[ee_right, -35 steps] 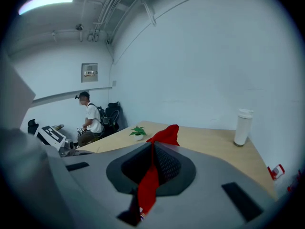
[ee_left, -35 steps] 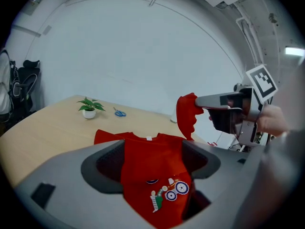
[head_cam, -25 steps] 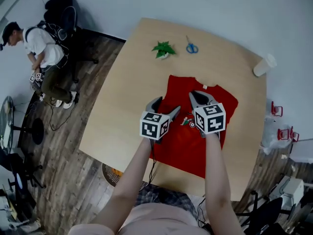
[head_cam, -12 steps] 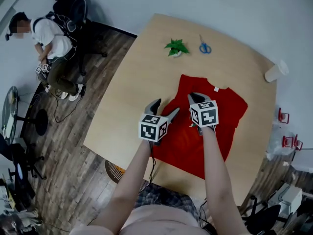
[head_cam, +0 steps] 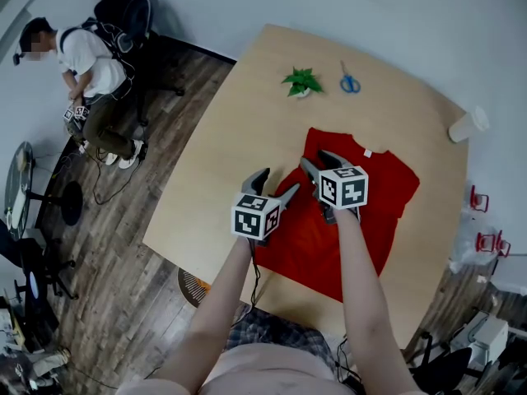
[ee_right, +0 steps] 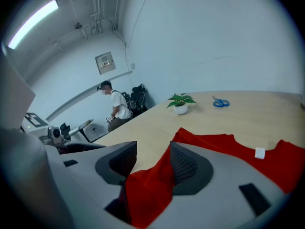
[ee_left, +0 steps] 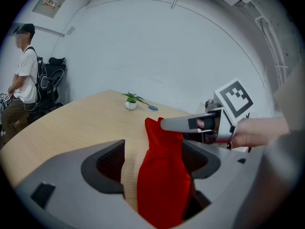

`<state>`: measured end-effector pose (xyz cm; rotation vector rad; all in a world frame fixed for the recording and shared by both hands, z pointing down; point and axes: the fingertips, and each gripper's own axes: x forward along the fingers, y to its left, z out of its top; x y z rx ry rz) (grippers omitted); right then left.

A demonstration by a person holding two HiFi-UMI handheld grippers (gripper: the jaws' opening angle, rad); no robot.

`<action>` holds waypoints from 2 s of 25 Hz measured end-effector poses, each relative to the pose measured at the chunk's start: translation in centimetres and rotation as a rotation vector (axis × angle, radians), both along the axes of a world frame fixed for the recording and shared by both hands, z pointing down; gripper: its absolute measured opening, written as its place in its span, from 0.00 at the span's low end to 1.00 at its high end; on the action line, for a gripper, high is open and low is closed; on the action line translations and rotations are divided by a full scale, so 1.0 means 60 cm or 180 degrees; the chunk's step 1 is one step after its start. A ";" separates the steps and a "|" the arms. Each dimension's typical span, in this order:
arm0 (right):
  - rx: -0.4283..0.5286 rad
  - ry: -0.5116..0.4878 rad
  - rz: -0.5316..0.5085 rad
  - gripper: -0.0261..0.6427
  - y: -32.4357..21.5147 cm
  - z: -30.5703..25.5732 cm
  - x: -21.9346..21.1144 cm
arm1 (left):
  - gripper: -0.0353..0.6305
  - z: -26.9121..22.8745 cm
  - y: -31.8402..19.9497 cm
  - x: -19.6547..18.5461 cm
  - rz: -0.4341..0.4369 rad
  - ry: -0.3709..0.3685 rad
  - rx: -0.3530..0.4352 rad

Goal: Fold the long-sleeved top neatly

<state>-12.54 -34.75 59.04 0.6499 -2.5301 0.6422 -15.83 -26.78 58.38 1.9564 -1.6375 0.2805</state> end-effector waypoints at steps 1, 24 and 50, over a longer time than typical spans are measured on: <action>-0.0022 -0.0055 0.0027 0.39 -0.001 -0.004 0.001 | 0.59 -0.001 0.000 0.001 0.0008 -0.0006 0.0002; 0.0666 0.0737 0.0577 0.38 -0.122 -0.062 0.389 | 0.59 -0.042 -0.196 0.109 0.1064 -0.0710 -0.0043; 0.0368 0.2012 -0.0899 0.29 -0.214 0.124 0.402 | 0.36 0.137 -0.319 0.180 0.2996 -0.1696 -0.1241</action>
